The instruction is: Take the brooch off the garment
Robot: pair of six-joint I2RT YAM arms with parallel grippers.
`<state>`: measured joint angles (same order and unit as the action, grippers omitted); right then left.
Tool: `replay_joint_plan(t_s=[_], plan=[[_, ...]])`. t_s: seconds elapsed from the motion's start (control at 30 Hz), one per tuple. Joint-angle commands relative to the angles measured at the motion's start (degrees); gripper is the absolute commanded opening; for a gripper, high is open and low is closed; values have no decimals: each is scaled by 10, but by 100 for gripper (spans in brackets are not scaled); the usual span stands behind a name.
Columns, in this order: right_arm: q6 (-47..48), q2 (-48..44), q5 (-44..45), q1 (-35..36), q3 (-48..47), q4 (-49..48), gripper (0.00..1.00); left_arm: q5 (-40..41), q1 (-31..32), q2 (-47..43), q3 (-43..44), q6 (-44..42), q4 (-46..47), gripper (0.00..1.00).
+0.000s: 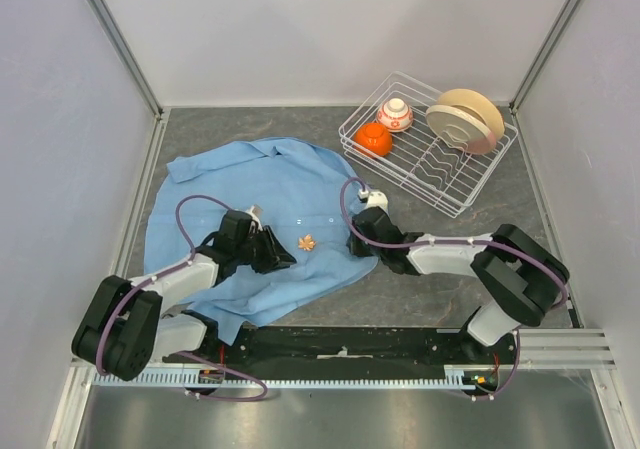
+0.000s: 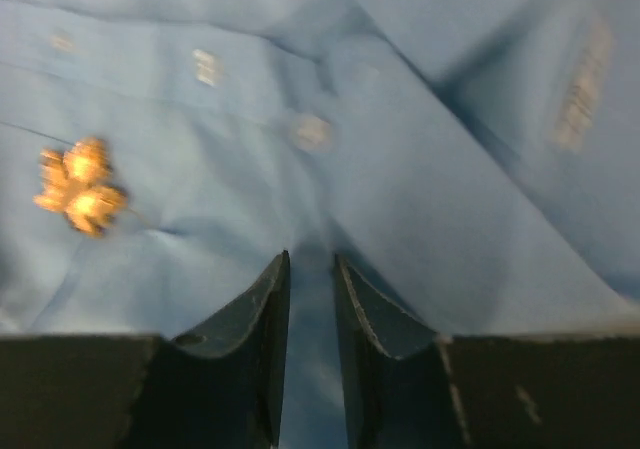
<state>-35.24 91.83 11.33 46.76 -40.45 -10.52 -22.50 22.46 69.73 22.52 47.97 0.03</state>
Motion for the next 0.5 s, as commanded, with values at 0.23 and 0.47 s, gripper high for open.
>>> replay_joint_plan(t_s=[0.23, 0.47], plan=[[42, -72, 84, 2, 77, 29, 39, 3, -13, -21, -11, -25, -14, 40], [76, -106, 4, 22, 31, 38, 53, -66, 0, -10, 116, -81, -43, 56]])
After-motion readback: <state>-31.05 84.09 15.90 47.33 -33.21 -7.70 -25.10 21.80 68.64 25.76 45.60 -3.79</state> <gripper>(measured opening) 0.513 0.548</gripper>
